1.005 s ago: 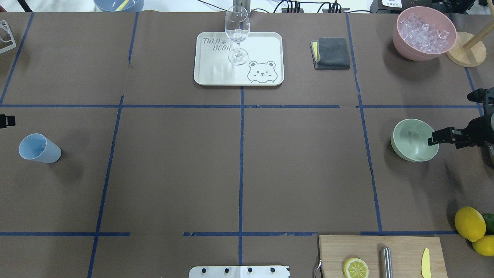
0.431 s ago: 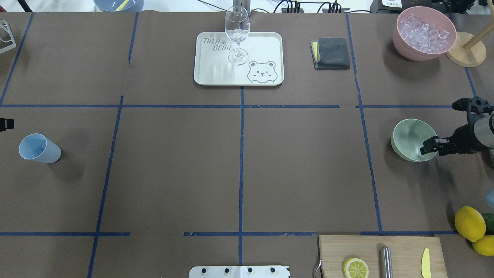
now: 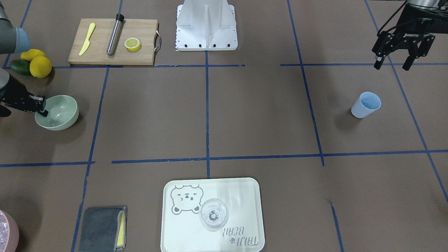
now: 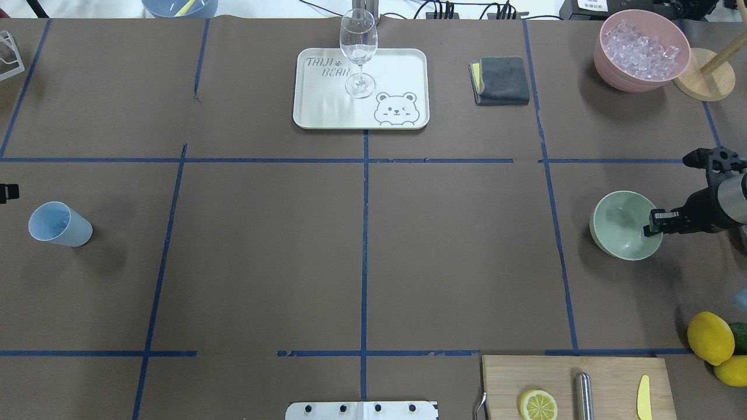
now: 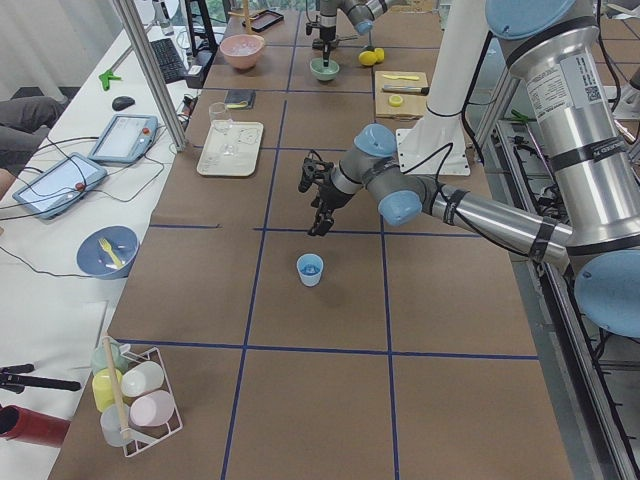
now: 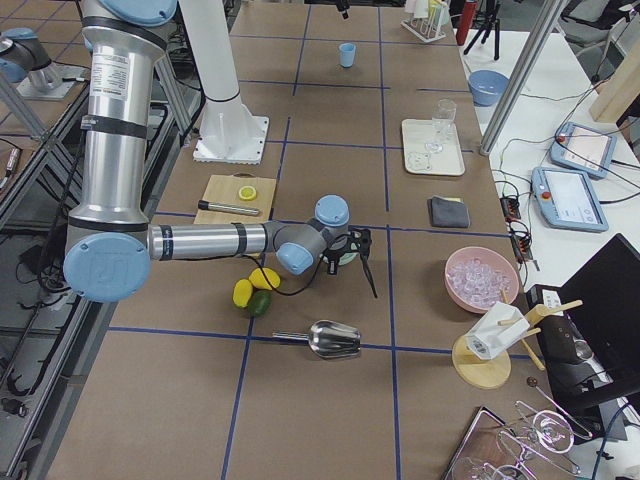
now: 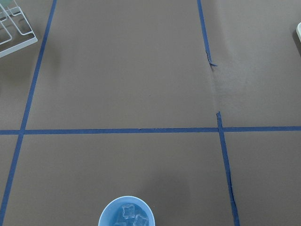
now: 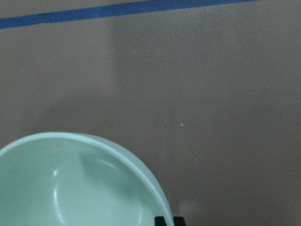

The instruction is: Pour ice into bowl

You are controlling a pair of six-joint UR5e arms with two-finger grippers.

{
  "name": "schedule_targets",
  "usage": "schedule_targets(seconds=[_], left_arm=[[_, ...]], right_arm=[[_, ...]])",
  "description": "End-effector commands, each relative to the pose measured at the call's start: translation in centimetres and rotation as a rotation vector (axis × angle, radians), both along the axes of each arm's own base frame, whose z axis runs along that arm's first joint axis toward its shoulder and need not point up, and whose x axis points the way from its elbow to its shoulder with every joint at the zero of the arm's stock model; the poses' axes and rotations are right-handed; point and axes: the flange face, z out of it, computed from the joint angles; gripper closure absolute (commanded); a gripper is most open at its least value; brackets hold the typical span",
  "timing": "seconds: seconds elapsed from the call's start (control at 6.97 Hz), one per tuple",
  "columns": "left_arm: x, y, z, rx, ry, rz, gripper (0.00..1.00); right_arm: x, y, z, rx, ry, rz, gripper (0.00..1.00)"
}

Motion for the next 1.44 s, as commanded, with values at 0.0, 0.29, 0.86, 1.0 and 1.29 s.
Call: schedule_targets(seconds=[0.0,0.29,0.86,1.0,1.29], left_arm=[[-0.7,2.2,1.5,0.026,0.011,-0.017,0.01],[-0.5,4.2,2.8,0.075,-0.028,-0.030,0.01],[6.1,8.4,5.6,0.024,0.019,-0.158,0.01],[8.3,9.6,6.8,0.021,0.021,-0.189,0.01],[10.5,10.8,10.3,0.052,-0.018,-0.243,0.01]], right_arm=[[0.9,0.0,-3.9,-0.001,-0.098,-0.024,1.00],[-1.7,-2.9,-12.8,-0.084,-0.235,0.035,1.00],[-17.7,-4.9,-30.5,-0.152,-0.268,0.052,1.00],[-22.0,-4.2,-35.3,-0.173,-0.240,0.047,1.00],[-31.3,-2.4,-43.1,-0.213,-0.218,0.097,1.00]])
